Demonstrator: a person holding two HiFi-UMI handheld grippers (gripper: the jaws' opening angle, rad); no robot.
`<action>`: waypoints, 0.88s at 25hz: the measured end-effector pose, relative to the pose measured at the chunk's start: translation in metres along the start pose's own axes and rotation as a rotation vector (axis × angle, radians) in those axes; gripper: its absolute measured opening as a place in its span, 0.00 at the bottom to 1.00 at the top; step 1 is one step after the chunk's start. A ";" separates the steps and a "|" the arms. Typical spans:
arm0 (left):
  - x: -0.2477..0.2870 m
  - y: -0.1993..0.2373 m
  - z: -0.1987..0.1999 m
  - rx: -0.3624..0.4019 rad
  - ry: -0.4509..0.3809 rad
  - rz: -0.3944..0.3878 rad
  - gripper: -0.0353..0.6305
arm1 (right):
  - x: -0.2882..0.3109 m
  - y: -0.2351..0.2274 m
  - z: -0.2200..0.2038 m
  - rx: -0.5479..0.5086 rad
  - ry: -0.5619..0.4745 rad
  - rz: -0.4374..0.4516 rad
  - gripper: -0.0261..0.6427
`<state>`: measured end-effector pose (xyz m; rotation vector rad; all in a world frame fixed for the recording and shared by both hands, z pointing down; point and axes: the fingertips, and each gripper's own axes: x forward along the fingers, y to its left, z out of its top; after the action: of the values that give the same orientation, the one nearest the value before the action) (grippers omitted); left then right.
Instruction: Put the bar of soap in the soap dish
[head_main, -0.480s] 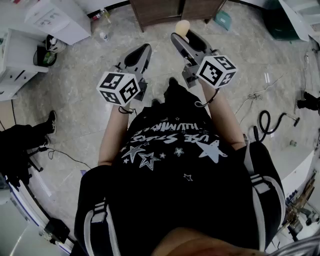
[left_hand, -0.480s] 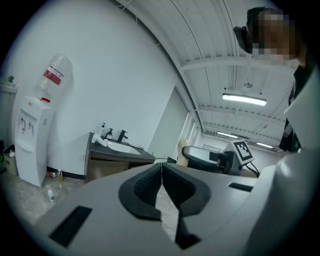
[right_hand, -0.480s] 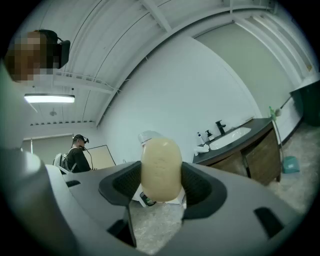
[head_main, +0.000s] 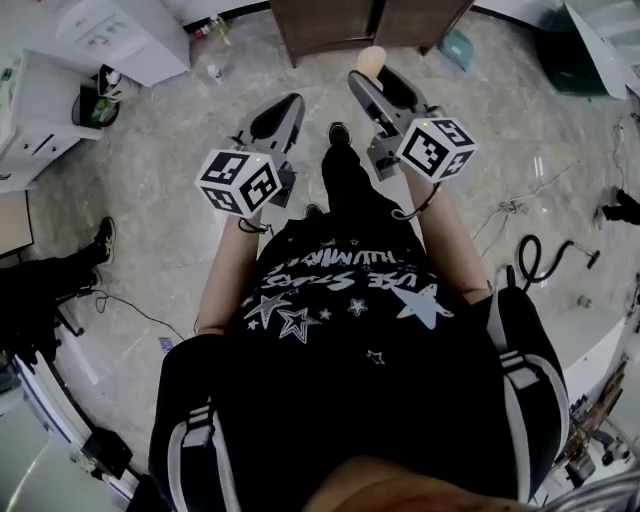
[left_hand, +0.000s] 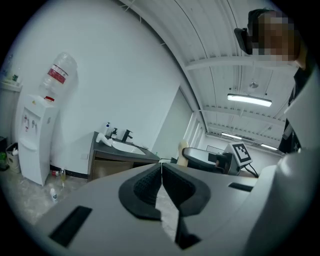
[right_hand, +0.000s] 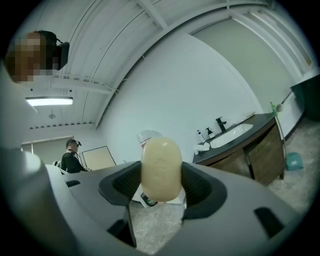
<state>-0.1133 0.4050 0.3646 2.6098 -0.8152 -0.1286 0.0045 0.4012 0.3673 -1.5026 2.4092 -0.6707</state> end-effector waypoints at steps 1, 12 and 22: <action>0.005 0.006 0.002 0.000 0.003 0.006 0.07 | 0.007 -0.005 0.002 0.004 0.003 0.003 0.42; 0.077 0.066 0.037 0.020 0.006 0.057 0.07 | 0.091 -0.063 0.043 0.022 0.007 0.043 0.42; 0.161 0.123 0.067 0.026 0.006 0.088 0.07 | 0.170 -0.128 0.080 0.029 0.034 0.068 0.42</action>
<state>-0.0585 0.1986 0.3577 2.5920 -0.9343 -0.0856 0.0625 0.1815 0.3685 -1.4023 2.4527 -0.7180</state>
